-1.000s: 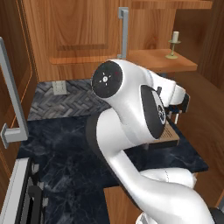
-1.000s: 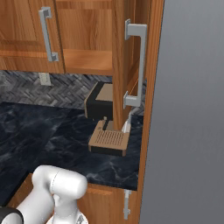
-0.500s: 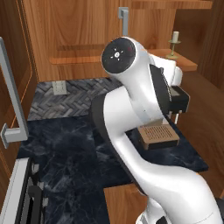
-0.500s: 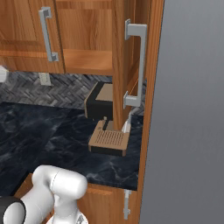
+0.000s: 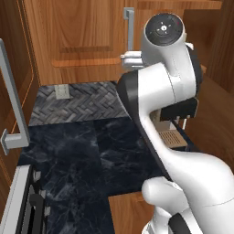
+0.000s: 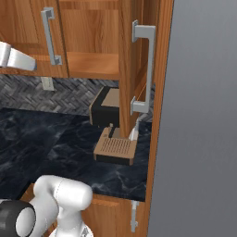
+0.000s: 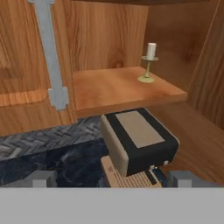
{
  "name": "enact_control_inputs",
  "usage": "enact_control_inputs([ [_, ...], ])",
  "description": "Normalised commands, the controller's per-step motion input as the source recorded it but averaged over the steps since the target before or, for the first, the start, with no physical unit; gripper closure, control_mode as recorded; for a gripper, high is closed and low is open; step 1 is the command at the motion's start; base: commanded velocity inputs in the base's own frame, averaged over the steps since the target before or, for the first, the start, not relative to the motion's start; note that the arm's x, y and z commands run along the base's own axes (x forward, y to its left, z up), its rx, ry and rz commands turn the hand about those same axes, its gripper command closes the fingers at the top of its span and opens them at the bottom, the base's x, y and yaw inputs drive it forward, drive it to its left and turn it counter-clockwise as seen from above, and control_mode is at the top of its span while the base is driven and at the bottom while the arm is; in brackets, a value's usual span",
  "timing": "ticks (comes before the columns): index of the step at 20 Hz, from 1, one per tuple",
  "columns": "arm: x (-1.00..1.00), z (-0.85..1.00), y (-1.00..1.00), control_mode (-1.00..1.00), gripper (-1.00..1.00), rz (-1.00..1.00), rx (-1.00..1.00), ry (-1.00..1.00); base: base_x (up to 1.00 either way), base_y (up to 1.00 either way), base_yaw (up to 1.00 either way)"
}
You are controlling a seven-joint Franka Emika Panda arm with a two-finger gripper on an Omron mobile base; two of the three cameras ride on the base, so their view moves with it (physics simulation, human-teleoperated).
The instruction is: Get the candle and the beer from the cabinet and move them to the dining counter.
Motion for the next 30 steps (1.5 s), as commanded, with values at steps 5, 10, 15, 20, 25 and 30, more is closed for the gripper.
enact_control_inputs([
  [5, 0.54, 0.15, -0.09, -1.00, -1.00, 0.16, 0.00, 0.13, 0.00, 0.00, 0.00],
  [10, 0.61, 0.04, 0.00, -1.00, -1.00, 0.11, 0.00, 0.01, 0.00, 0.00, 0.00],
  [15, 0.58, -0.07, 0.14, -1.00, -1.00, 0.03, 0.00, -0.05, 0.00, 0.00, 0.00],
  [20, 0.55, -0.01, 0.12, -1.00, -1.00, 0.00, 0.01, -0.04, 0.00, 0.00, 0.00],
  [25, 0.52, 0.04, 0.14, -1.00, -1.00, 0.00, 0.05, 0.00, 0.00, 0.00, 0.00],
  [30, 0.39, 0.08, 0.20, -1.00, -1.00, 0.00, 0.07, 0.01, 0.00, 0.00, 0.00],
])
